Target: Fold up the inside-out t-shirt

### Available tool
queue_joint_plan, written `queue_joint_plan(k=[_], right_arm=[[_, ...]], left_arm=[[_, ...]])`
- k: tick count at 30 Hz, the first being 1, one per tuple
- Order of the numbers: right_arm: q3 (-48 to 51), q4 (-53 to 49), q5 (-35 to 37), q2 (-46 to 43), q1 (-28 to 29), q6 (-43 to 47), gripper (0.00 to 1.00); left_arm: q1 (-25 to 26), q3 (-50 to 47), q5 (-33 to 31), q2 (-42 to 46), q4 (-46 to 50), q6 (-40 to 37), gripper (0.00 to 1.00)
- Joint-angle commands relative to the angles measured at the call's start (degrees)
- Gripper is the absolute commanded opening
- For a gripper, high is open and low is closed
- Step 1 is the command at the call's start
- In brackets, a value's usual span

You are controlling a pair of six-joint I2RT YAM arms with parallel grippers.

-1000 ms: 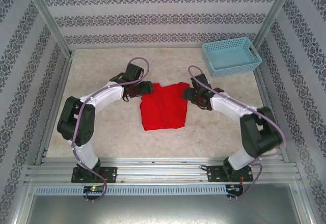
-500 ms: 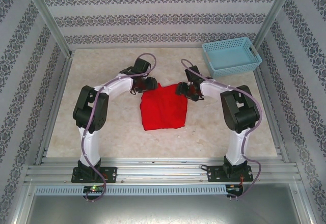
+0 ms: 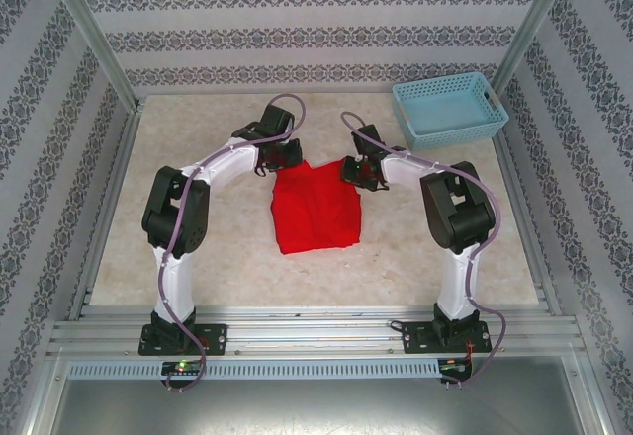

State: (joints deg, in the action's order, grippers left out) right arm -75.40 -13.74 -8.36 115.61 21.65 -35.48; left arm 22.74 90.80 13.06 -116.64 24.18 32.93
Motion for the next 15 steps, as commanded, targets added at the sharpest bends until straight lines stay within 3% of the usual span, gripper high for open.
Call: queue_joint_plan(k=[1, 6, 10, 15], right_arm=[[-1.0, 3.2, 0.7, -2.3, 0.5, 2.2, 0.22], [-1.0, 2.1, 2.4, -2.6, 0.2, 3.8, 0.24], [-2.8, 1.2, 2.1, -0.6, 0.2, 4.3, 0.34], [-2.5, 1.4, 1.7, -0.9, 0.5, 4.3, 0.39]], left_arm=[[-0.7, -0.7, -1.8, 4.0, 1.0, -0.9, 0.12], [-0.9, -1.7, -13.0, 6.6, 8.9, 0.9, 0.46], [-1.0, -3.9, -14.5, 8.5, 12.2, 2.5, 0.57], [-1.0, -13.9, -13.9, 15.9, 11.0, 3.8, 0.57]])
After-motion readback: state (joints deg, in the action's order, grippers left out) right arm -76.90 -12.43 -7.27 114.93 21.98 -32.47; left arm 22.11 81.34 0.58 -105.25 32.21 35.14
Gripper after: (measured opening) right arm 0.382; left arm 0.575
